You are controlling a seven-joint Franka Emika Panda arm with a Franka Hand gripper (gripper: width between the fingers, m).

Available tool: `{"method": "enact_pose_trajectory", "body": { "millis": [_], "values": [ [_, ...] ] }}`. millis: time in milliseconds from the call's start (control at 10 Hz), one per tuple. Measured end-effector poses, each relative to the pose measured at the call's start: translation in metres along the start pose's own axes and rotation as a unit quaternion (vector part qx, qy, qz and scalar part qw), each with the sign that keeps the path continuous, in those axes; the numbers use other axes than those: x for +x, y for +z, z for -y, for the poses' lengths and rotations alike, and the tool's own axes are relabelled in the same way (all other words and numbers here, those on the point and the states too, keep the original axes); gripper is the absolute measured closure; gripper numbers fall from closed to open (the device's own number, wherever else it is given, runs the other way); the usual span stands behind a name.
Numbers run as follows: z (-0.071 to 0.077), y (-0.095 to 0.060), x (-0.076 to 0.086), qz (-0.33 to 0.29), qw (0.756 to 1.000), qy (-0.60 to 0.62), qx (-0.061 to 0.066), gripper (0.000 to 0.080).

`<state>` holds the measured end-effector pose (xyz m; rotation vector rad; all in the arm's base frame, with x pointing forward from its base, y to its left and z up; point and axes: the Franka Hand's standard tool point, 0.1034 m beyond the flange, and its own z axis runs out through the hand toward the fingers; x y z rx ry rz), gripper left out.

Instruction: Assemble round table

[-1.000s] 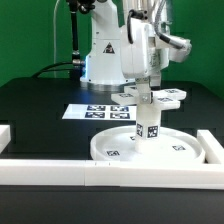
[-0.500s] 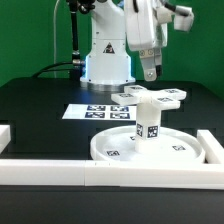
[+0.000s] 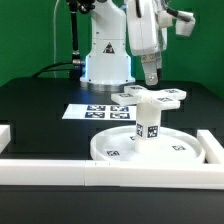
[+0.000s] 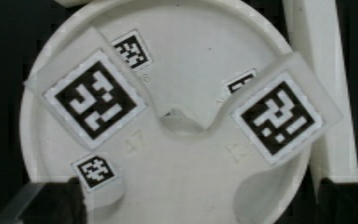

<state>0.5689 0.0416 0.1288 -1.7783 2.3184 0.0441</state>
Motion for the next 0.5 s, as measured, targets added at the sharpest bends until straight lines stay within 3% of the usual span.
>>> {"method": "enact_pose_trajectory", "body": {
  "millis": [500],
  "values": [
    [-0.0007, 0.0009, -0.0007, 0.0, 1.0, -0.009, -0.001, 0.0151]
  ]
}}
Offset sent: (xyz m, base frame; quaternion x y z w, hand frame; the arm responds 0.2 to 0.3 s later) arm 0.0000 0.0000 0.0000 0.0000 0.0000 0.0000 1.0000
